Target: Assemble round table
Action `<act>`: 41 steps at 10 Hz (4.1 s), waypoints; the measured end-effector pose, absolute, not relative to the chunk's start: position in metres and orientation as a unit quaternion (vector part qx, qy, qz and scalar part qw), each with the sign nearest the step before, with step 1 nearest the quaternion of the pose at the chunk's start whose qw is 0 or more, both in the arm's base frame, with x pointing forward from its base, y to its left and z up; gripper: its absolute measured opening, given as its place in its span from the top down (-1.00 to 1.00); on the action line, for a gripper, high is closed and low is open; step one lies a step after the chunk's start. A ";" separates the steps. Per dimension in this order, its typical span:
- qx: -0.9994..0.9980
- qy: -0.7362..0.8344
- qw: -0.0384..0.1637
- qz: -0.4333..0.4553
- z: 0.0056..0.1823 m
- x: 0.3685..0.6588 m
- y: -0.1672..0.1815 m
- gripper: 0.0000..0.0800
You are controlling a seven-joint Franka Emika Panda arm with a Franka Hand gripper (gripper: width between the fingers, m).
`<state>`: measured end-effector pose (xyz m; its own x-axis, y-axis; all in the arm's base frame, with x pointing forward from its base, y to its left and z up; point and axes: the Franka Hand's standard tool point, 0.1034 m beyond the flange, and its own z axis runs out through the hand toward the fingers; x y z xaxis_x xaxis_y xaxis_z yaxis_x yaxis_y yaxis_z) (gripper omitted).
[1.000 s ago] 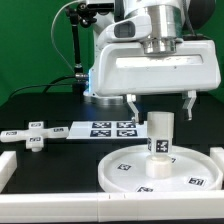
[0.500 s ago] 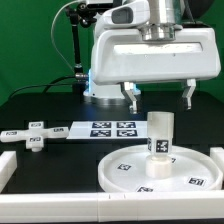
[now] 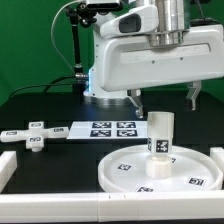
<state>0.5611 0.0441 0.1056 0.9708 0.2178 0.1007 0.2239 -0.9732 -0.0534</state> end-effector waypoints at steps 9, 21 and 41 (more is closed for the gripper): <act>-0.992 -0.125 0.032 -0.013 0.087 0.555 0.041 -0.62; -0.999 -0.014 0.046 -0.016 0.089 0.559 0.040 -0.03; -0.882 0.462 0.090 0.021 0.088 0.558 0.036 -0.61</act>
Offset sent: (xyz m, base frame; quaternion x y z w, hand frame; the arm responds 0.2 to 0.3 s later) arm 0.0000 0.0000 0.0000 0.0000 0.0000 0.0000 1.0000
